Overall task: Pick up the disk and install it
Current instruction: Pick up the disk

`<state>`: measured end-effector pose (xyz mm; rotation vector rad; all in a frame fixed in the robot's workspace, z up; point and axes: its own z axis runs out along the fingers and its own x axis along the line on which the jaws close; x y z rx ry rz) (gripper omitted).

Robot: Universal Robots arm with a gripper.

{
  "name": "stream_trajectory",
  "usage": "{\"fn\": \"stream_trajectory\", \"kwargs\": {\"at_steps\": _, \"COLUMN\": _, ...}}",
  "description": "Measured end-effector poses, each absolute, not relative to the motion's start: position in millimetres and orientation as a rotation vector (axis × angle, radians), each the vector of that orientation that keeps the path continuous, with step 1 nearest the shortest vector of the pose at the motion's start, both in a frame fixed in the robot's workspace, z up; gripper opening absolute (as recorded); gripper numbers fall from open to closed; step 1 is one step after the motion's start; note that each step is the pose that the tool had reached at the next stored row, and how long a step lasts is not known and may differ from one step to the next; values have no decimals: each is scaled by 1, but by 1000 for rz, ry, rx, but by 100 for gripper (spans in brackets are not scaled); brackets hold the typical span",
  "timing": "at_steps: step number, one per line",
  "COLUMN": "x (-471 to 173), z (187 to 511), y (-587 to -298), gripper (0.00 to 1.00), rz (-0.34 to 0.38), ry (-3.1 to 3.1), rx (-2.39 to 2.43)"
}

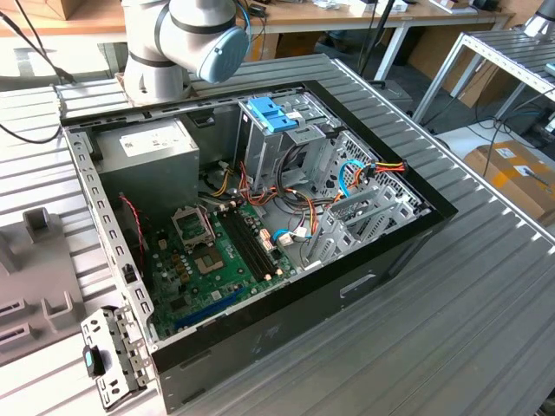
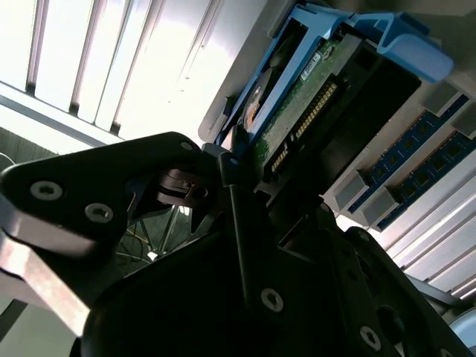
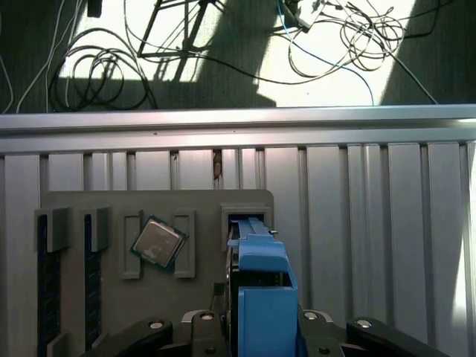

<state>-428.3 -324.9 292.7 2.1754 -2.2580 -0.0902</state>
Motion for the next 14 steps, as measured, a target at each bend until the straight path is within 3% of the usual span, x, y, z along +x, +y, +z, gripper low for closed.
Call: {"fn": "stream_trajectory", "kwargs": {"at_steps": 14, "x": -428, "z": 301, "y": -325, "gripper": 36, "rz": -95, "ry": -2260, "rx": 2177}}
